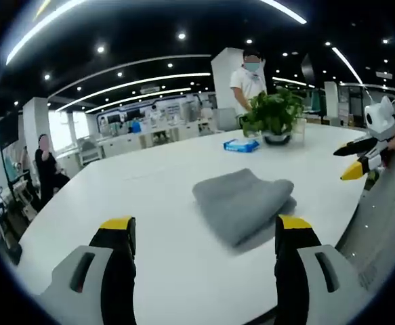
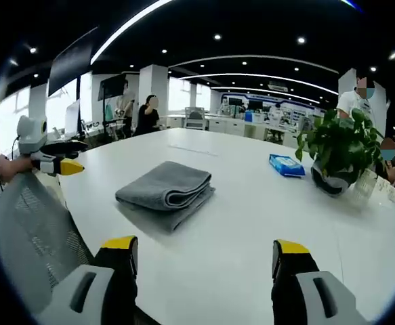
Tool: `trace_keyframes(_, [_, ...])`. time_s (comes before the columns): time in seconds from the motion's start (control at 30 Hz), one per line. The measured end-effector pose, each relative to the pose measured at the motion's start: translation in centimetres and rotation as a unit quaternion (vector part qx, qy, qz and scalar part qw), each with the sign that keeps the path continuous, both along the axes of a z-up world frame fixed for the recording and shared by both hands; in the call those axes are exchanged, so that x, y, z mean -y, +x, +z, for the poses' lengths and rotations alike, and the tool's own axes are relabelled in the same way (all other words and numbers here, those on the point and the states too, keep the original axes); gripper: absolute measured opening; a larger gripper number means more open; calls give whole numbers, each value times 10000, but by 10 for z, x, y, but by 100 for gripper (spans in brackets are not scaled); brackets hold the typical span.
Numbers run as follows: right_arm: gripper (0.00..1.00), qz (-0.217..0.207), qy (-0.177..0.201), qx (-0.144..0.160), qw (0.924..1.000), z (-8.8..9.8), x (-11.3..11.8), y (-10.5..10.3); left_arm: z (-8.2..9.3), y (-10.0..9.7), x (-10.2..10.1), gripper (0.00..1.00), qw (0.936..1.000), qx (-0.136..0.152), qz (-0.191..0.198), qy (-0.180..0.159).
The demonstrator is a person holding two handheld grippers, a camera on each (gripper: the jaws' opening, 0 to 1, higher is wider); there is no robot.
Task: Open the folded towel by lifting each exposed corner and separating the folded layers until the towel lies flat within the target outline without major curled edges
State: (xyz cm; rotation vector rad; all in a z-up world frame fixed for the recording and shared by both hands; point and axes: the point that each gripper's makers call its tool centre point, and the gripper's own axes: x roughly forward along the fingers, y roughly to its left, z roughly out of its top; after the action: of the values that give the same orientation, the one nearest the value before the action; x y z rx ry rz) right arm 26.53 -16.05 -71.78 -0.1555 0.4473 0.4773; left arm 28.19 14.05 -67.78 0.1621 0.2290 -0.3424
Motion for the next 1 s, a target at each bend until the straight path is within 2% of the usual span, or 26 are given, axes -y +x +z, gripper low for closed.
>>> trace_keyframes(1.0, [79,30,-7,-63,10000,-3,-2,1,-4,1,0,84,9999,-76,-46,-63])
